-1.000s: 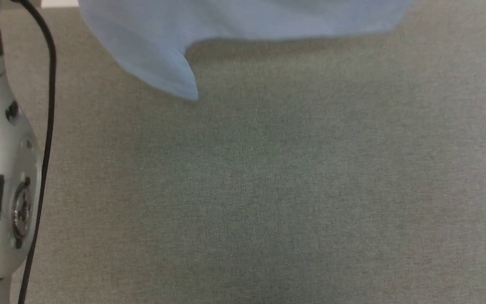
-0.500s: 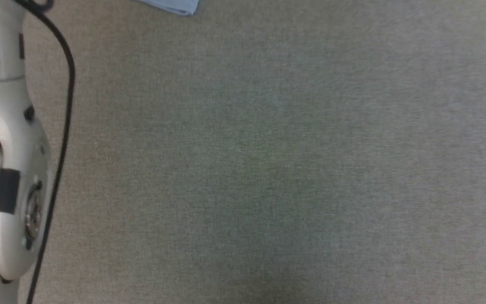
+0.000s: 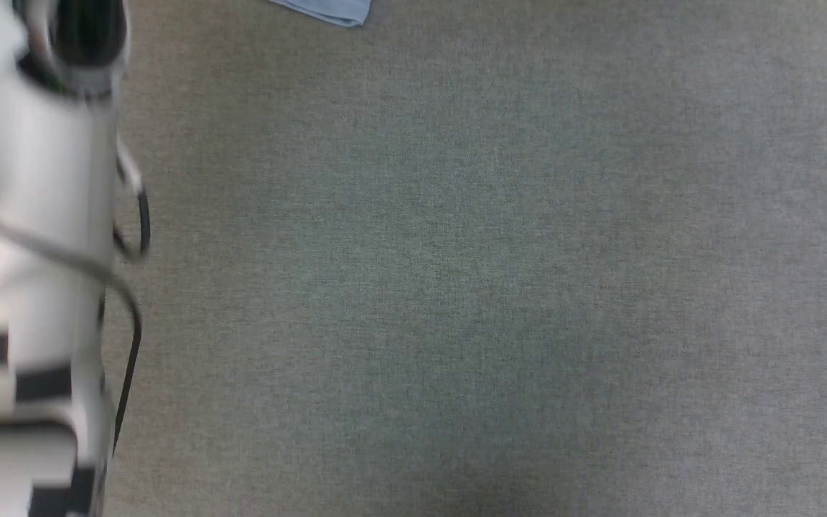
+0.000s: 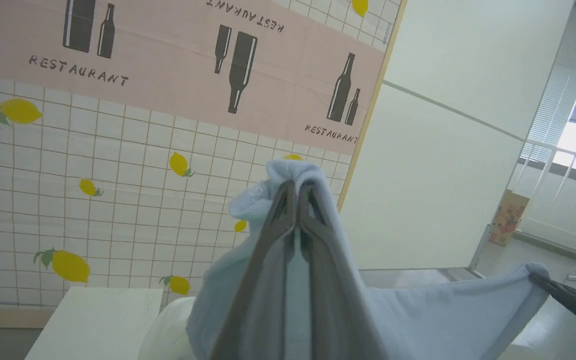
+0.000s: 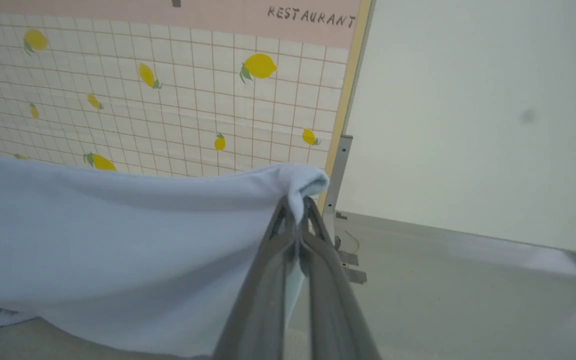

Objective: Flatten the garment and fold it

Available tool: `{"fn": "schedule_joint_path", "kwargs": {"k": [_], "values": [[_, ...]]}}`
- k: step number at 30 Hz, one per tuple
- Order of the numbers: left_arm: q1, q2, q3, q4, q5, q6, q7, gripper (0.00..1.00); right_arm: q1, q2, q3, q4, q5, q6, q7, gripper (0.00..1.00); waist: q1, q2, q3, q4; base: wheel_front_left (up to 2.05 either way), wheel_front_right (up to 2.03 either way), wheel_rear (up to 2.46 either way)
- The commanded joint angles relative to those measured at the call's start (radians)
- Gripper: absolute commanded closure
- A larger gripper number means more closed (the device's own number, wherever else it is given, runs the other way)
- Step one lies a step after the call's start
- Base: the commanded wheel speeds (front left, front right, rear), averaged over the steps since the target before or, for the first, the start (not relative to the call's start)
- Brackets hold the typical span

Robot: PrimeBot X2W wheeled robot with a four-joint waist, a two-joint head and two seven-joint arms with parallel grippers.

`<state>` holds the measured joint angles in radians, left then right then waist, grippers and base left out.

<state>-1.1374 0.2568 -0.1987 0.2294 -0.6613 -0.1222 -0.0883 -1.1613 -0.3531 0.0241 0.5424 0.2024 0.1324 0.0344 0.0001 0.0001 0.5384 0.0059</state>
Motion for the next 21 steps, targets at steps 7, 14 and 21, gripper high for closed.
{"fn": "schedule_joint_path", "kwargs": {"k": [7, 14, 21], "values": [[0.387, 0.073, -0.009, -0.309, -0.01, 0.08, 0.099, 1.0, 0.379, -0.066, -0.092, -0.313, 0.157, -0.002, 0.119, 1.0, -0.0001, -0.0001, -0.055, 0.003, 0.0, 0.0, 0.0], [0.721, 0.096, -0.018, -0.42, -0.06, 0.143, 0.166, 1.0, 0.694, 0.02, -0.202, -0.508, 0.206, -0.002, 0.233, 1.0, -0.0001, -0.0001, -0.128, 0.001, 0.0, 0.0, 0.0], [0.975, 0.118, -0.011, -0.442, -0.139, 0.184, 0.232, 1.0, 0.926, 0.125, -0.274, -0.603, 0.236, -0.002, 0.309, 1.0, -0.0001, -0.0001, -0.214, 0.004, 0.0, 0.0, 0.0]]}}
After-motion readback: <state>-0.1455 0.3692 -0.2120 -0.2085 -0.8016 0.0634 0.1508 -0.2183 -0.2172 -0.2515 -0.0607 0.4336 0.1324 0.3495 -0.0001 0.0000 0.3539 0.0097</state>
